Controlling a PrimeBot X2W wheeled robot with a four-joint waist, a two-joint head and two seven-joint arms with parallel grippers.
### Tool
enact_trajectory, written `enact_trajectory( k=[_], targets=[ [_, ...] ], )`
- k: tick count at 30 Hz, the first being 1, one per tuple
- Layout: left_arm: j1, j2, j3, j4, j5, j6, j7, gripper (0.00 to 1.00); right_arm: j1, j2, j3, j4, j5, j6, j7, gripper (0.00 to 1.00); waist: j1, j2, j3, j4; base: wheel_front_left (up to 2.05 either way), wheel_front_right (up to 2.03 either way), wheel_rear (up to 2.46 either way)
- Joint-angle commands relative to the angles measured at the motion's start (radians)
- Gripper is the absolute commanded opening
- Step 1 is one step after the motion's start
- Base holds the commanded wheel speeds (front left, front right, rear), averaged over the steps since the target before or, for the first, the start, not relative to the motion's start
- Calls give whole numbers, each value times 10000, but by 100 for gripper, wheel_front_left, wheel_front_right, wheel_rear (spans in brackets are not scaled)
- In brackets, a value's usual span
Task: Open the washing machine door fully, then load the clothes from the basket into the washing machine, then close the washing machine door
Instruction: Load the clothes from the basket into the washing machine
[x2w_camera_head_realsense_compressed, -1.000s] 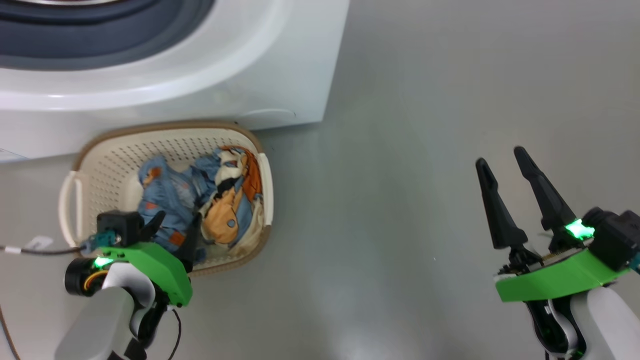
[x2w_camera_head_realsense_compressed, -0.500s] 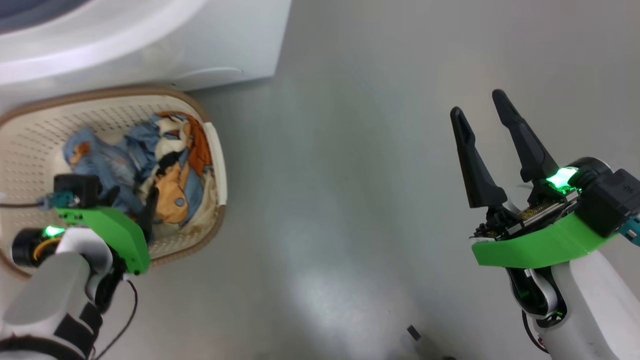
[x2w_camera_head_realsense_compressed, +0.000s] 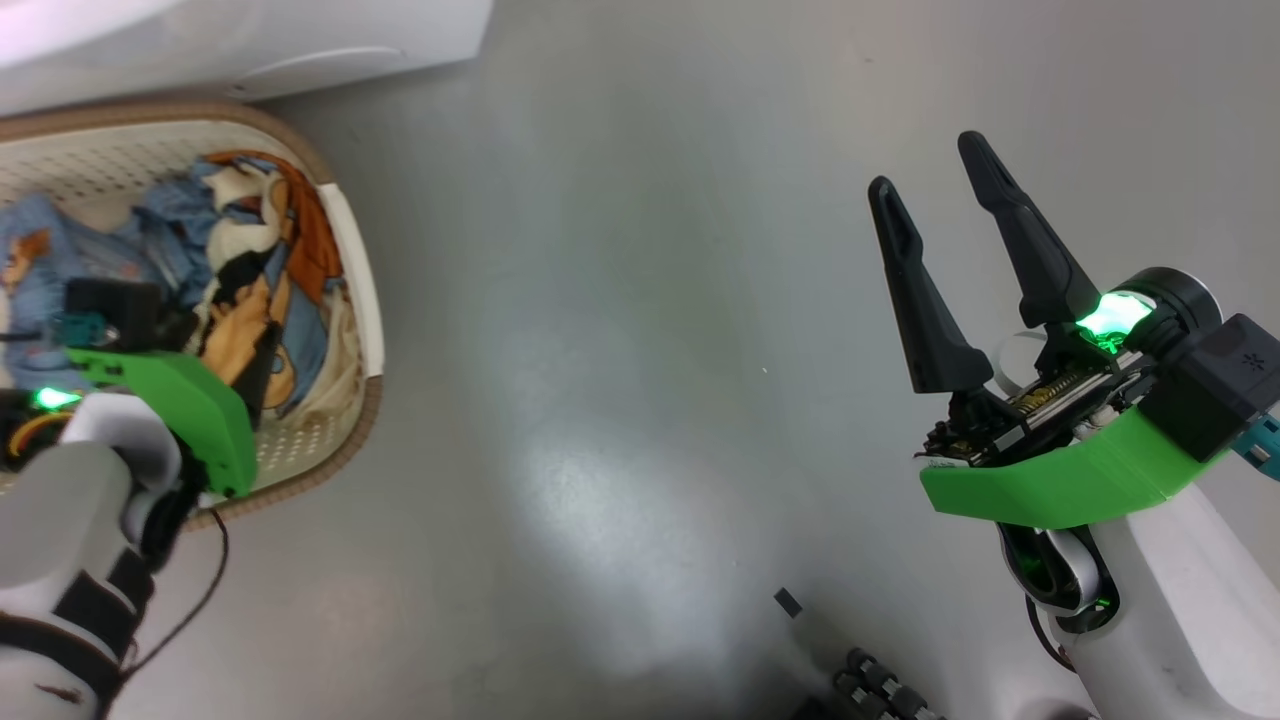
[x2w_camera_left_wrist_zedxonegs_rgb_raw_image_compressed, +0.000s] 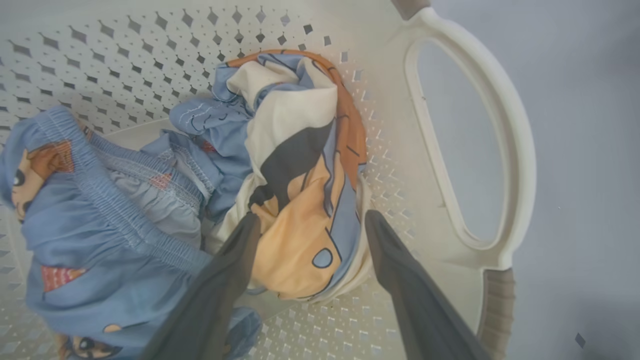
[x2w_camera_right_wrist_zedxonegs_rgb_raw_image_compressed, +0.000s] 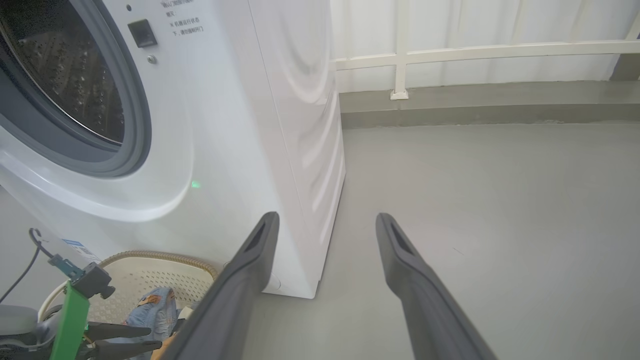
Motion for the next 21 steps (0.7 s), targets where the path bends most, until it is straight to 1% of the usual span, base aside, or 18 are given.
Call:
enact_trajectory(
  k=[1,15,21],
  targets=[
    [-220,467,99,36,-120,-32,-47,100,94,-51,207,-306,-169,73,-92,100,-1,-1,333,-297,0,0,0],
    [-979,1027,-686,744,-933,-32,-180,100,551,-103,389,-719,-291,73,-92,100,-1,-1,836,-817,0,0,0],
    [-1177,1030,-889,1077,-1237,-32,-189,100,727,-119,529,-820,-323,73,-92,100,-1,-1,848,-1018,0,0,0]
  ],
)
